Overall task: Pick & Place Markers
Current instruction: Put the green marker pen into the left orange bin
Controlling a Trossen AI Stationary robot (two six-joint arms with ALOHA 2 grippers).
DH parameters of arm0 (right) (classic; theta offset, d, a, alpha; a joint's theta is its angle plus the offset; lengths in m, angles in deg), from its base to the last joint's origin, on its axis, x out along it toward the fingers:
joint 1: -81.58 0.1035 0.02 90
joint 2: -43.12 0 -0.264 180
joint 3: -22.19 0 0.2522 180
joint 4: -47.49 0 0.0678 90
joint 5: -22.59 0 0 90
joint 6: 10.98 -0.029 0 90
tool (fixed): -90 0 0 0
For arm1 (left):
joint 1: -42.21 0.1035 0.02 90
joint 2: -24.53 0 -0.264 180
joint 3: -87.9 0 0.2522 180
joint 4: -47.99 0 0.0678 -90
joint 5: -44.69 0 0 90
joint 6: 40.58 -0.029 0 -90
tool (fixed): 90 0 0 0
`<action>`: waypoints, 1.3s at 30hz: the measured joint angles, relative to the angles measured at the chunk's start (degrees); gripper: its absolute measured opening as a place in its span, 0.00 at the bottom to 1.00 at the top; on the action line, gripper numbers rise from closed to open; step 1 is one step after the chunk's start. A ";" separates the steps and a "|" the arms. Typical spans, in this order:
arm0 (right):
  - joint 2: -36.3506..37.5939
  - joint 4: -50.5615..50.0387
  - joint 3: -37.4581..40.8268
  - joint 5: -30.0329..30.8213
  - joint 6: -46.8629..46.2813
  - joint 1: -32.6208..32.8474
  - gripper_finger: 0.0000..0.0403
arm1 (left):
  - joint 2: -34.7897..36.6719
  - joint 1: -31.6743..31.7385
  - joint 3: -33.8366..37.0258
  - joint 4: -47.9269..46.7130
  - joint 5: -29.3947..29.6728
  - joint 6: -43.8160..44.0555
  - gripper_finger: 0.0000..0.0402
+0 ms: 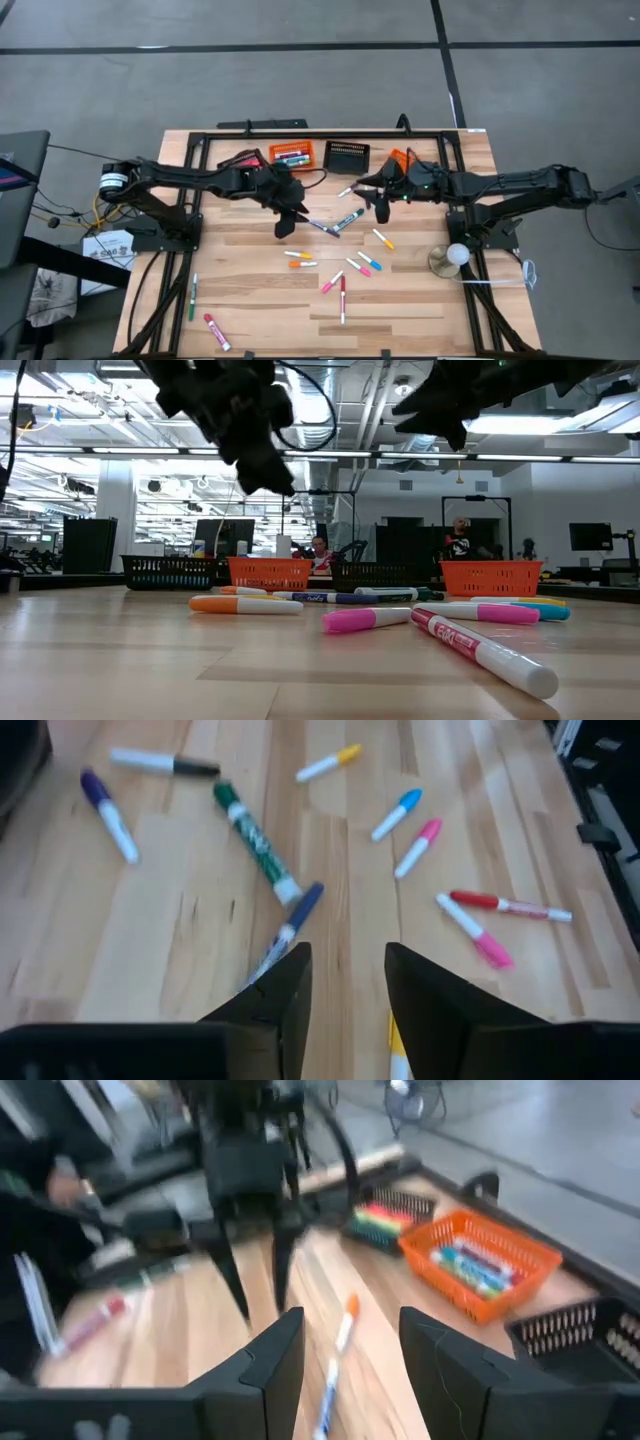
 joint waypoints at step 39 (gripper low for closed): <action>-36.55 -47.57 -25.31 -3.33 39.62 -0.48 0.59 | 21.38 0.08 15.89 9.68 6.67 10.40 0.29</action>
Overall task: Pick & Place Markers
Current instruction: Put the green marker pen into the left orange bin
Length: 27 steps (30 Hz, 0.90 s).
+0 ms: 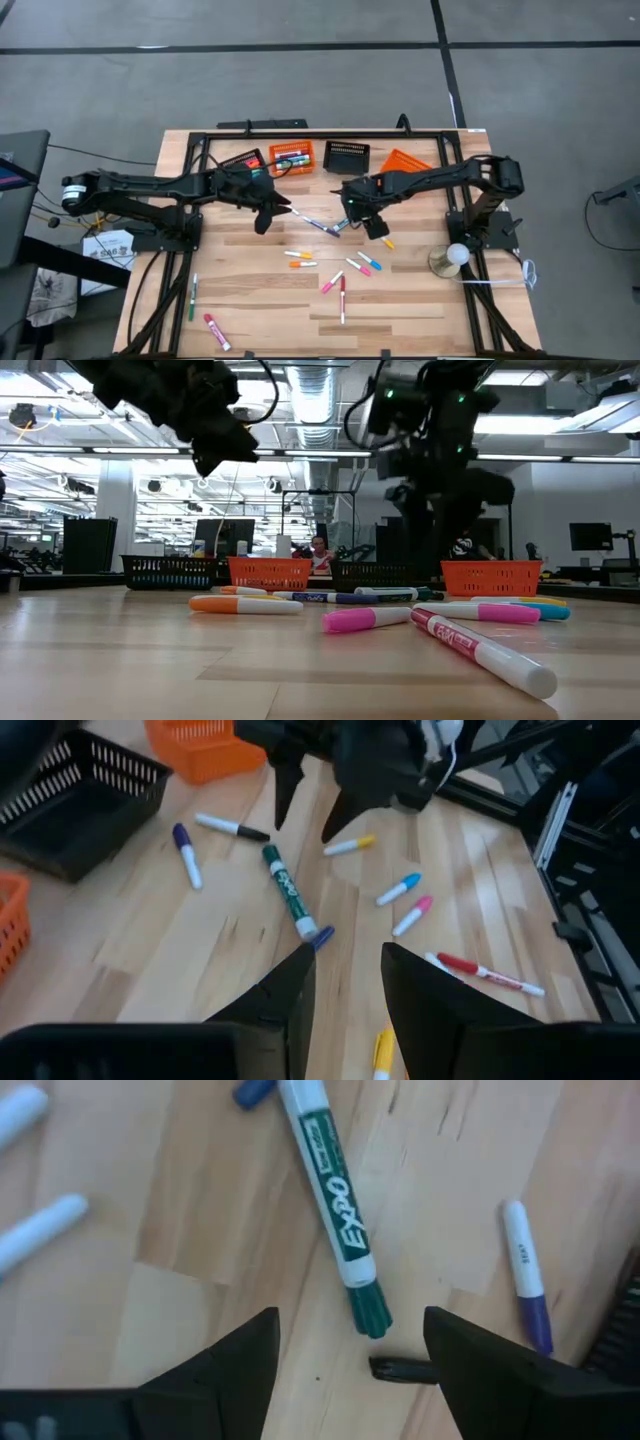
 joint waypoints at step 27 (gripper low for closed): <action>-16.98 -2.02 -7.47 0.22 2.27 -1.45 0.42 | -0.46 -0.02 0.07 1.04 0.71 -0.01 0.28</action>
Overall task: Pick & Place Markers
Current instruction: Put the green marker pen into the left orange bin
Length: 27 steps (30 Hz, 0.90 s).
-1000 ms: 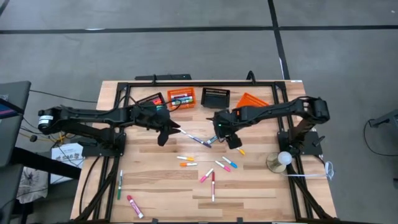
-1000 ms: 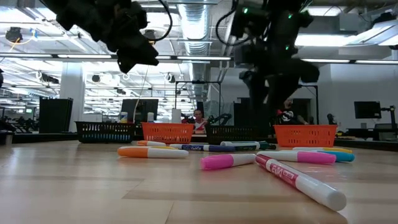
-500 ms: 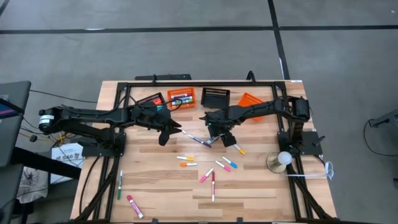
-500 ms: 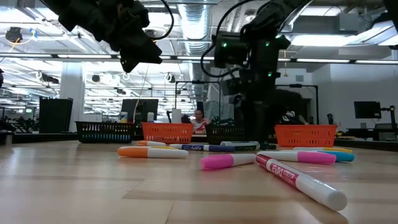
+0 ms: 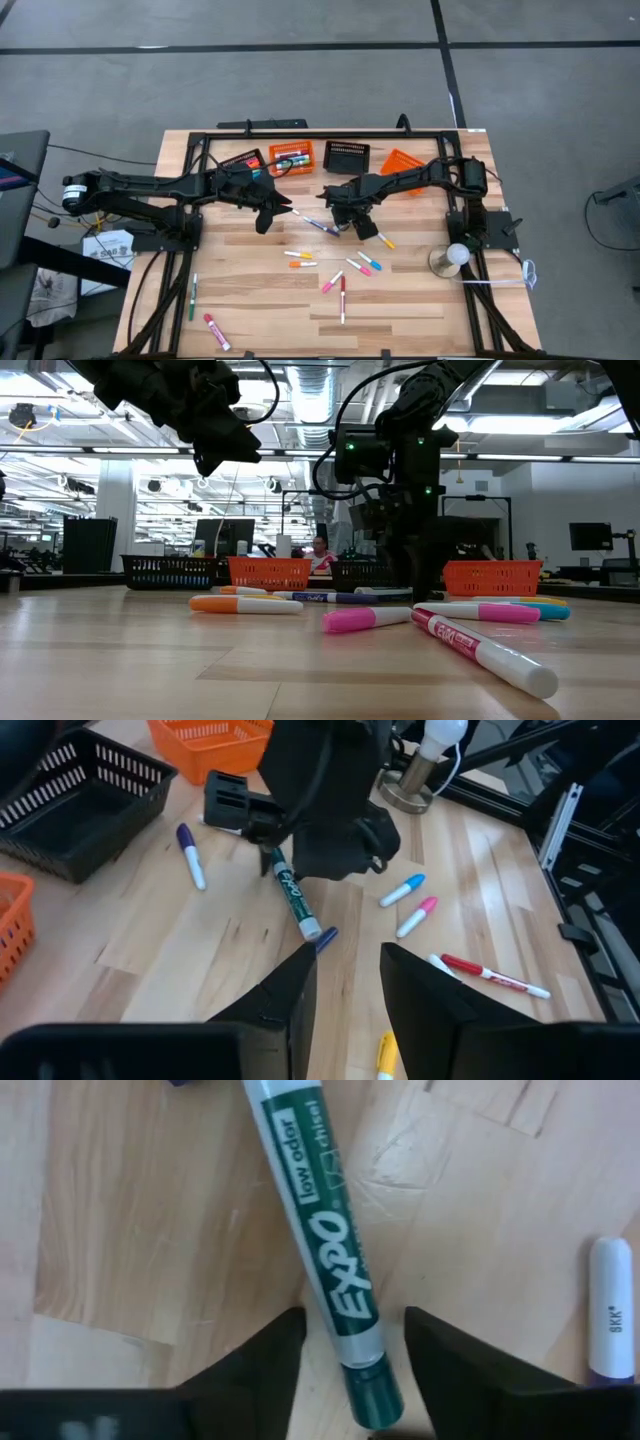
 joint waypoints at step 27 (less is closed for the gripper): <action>8.34 -15.26 -17.03 -5.01 -2.91 -3.49 0.11 | 0.02 0.07 -0.06 0.07 0.80 -0.27 0.28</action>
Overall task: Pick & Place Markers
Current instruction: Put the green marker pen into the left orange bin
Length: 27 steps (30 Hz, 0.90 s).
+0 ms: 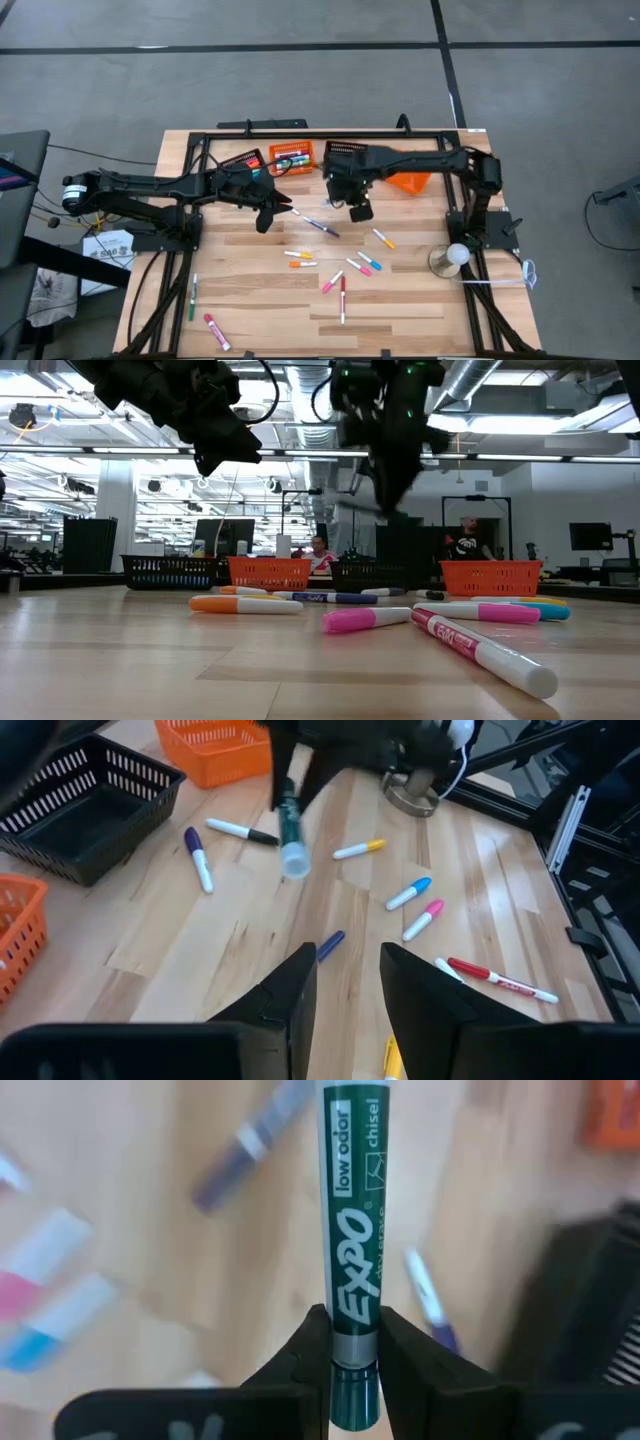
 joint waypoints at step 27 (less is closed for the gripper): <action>5.47 33.92 -1.53 -37.46 -22.19 -6.47 0.11 | 0.02 1.83 -0.01 21.97 1.41 -6.51 0.41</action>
